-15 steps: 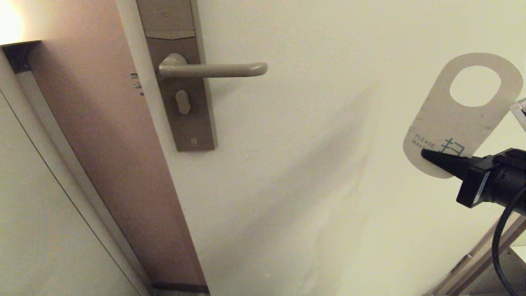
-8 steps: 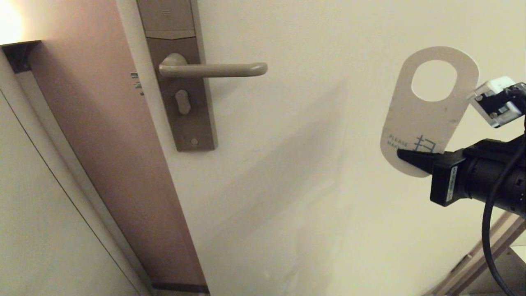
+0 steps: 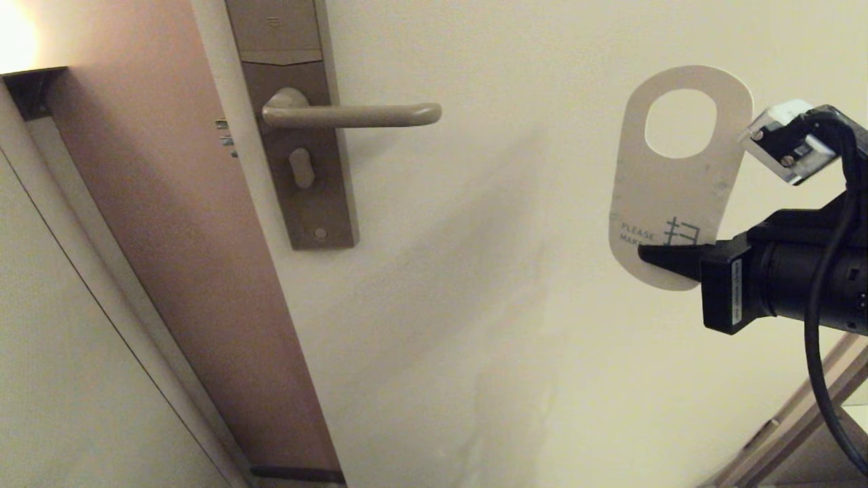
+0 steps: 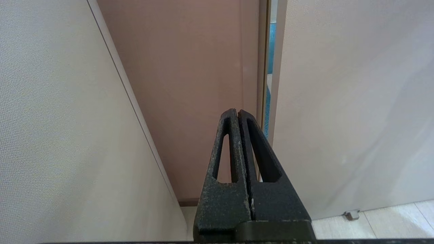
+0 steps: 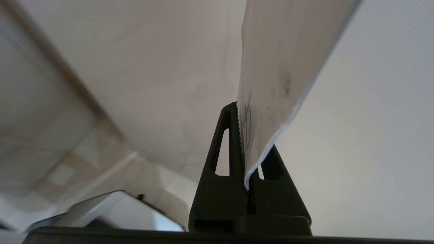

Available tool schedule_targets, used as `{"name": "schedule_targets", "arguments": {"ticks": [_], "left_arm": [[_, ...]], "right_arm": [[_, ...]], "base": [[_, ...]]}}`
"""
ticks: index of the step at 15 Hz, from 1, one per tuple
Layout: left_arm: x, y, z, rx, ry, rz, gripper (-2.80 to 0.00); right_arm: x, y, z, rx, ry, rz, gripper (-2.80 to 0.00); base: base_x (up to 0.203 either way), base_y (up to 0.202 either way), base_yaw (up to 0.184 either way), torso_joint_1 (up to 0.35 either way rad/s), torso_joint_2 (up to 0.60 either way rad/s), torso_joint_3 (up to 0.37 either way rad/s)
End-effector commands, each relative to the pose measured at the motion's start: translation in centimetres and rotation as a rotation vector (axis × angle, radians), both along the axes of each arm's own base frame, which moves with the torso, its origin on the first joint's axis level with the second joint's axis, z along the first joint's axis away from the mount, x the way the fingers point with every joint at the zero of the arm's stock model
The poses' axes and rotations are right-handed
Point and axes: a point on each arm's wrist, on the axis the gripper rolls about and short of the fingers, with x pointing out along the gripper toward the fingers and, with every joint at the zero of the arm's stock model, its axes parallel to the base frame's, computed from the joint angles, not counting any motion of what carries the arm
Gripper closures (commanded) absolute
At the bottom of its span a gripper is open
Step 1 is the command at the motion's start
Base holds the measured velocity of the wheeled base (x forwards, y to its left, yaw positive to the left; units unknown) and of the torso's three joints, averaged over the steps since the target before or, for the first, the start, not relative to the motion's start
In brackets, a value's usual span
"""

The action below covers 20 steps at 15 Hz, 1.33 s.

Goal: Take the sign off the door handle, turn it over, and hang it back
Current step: Hang the sign back with the other side facing out

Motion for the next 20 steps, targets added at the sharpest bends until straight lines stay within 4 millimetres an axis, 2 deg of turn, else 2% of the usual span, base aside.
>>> {"name": "schedule_targets", "arguments": {"ticks": [1, 8, 11, 20], "left_arm": [[0.0, 0.0, 0.0, 0.0, 0.0, -0.001, 0.0], [0.0, 0.0, 0.0, 0.0, 0.0, -0.001, 0.0], [0.0, 0.0, 0.0, 0.0, 0.0, 0.0, 0.0], [0.0, 0.0, 0.0, 0.0, 0.0, -0.001, 0.0]], "right_arm": [[0.3, 1.1, 0.8, 0.013, 0.006, 0.024, 0.0], [-0.5, 6.9, 2.3, 0.026, -0.049, -0.085, 0.0], [-1.3, 8.5, 2.7, 0.048, -0.036, -0.107, 0.0], [-2.3, 14.7, 2.0, 0.087, -0.036, -0.14, 0.0]], "base": [[0.0, 0.0, 0.0, 0.0, 0.0, 0.0], [0.0, 0.0, 0.0, 0.0, 0.0, 0.0], [0.0, 0.0, 0.0, 0.0, 0.0, 0.0], [0.0, 0.0, 0.0, 0.0, 0.0, 0.0]]}}
